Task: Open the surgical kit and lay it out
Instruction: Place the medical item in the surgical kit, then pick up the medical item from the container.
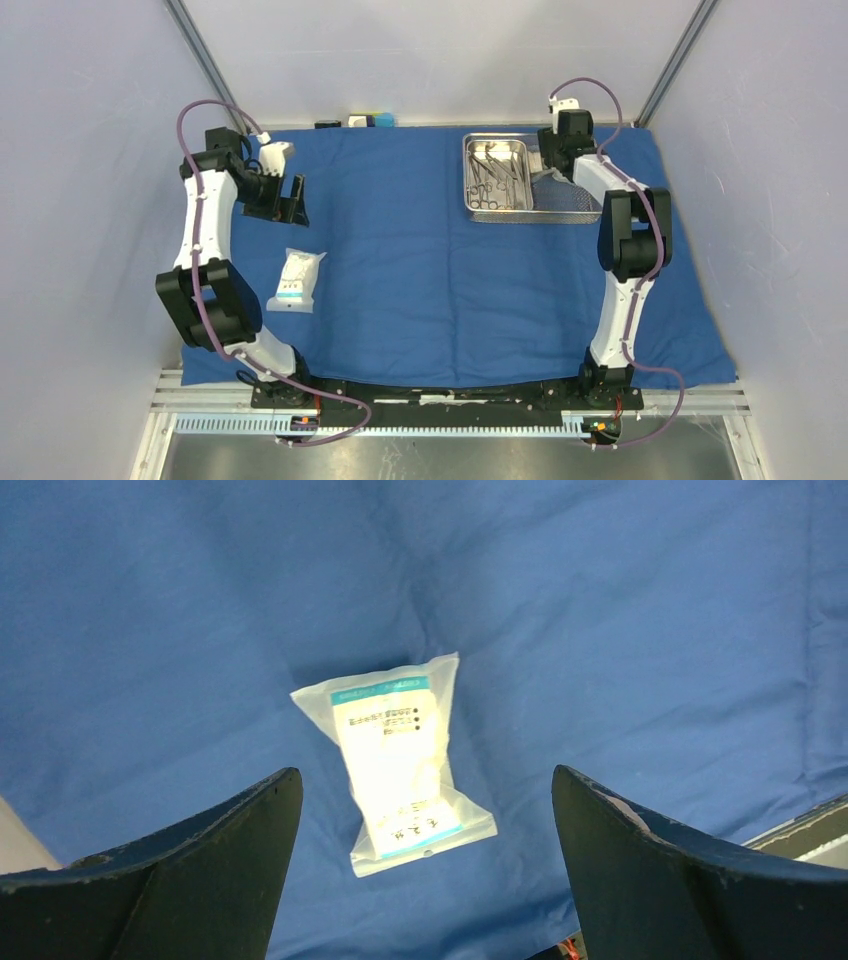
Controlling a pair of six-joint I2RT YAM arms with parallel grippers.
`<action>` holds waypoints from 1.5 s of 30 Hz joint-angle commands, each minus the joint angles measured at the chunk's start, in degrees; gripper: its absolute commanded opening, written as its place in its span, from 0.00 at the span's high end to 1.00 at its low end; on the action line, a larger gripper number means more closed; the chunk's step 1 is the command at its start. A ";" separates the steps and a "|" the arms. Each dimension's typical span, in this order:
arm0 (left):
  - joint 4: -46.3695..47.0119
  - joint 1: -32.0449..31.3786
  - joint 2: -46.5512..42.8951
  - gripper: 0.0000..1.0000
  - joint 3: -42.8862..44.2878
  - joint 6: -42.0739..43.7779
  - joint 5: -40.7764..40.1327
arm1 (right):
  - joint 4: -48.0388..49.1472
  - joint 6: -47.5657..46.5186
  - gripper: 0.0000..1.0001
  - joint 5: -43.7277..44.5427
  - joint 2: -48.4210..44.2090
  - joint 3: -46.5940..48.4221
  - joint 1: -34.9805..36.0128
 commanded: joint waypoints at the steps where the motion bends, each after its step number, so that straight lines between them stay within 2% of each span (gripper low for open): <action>1: 2.27 -2.34 -3.29 0.00 -0.57 -3.46 2.67 | -0.34 0.74 0.19 2.62 2.38 3.20 -1.84; 6: 2.26 -4.89 -3.76 0.00 -0.41 -3.82 2.05 | -1.19 0.24 0.20 0.97 5.74 4.15 -3.47; 12: 2.25 -7.26 -3.10 0.00 -0.51 -4.58 3.05 | -1.84 0.05 0.29 -2.03 8.37 5.34 -5.33; 21: 2.89 -10.15 -2.52 0.00 0.56 -5.92 2.46 | -1.73 1.76 0.61 -8.12 4.96 2.02 -8.14; 27: 2.89 -11.37 -2.57 0.00 0.99 -5.88 1.77 | 1.22 2.26 0.87 -12.93 -1.81 -3.62 -8.78; 31: 2.89 -11.84 -2.59 0.00 0.68 -5.87 1.77 | 2.95 2.69 1.00 -15.33 -6.96 -7.65 -8.78; 40: 2.93 -12.57 -2.69 0.00 0.87 -6.35 2.60 | 4.33 3.22 0.99 -20.55 -14.69 -15.52 -8.78; 45: 2.88 -13.33 -2.72 0.00 1.07 -6.73 2.56 | 2.91 2.45 0.92 -20.05 -12.69 -15.25 -8.78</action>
